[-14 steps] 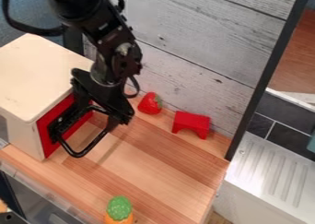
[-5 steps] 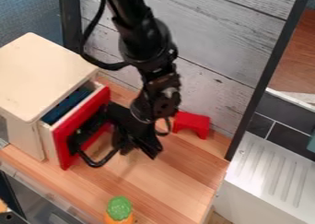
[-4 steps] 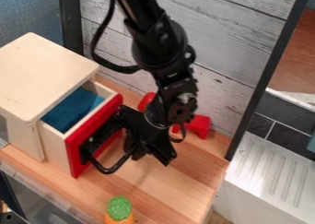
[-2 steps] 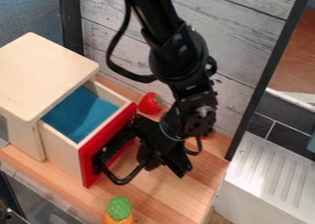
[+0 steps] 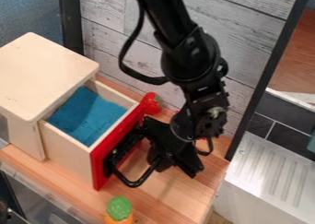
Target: Pull the door of the drawer and open it
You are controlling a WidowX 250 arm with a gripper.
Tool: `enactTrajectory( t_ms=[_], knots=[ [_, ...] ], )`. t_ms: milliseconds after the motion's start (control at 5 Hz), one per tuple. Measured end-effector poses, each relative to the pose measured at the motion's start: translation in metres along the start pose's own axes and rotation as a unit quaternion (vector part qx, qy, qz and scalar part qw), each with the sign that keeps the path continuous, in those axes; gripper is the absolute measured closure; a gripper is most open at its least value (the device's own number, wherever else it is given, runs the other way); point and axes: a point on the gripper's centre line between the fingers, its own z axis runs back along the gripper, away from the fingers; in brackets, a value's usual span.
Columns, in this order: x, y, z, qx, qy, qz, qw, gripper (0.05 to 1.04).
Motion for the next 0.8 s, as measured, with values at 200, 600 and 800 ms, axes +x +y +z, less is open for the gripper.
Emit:
enactTrajectory(
  t_ms=[200, 600, 800],
  knots=[
    [0.0092, -0.002, 0.0034, -0.009, -0.006, 0.019, 0.9998, 0.954],
    [0.0105, -0.0017, 0.0018, -0.009, -0.002, 0.023, 0.9997, 0.916],
    [0.0106, -0.0041, 0.0039, -0.008, 0.0, -0.026, 0.9996, 0.685]
  ],
)
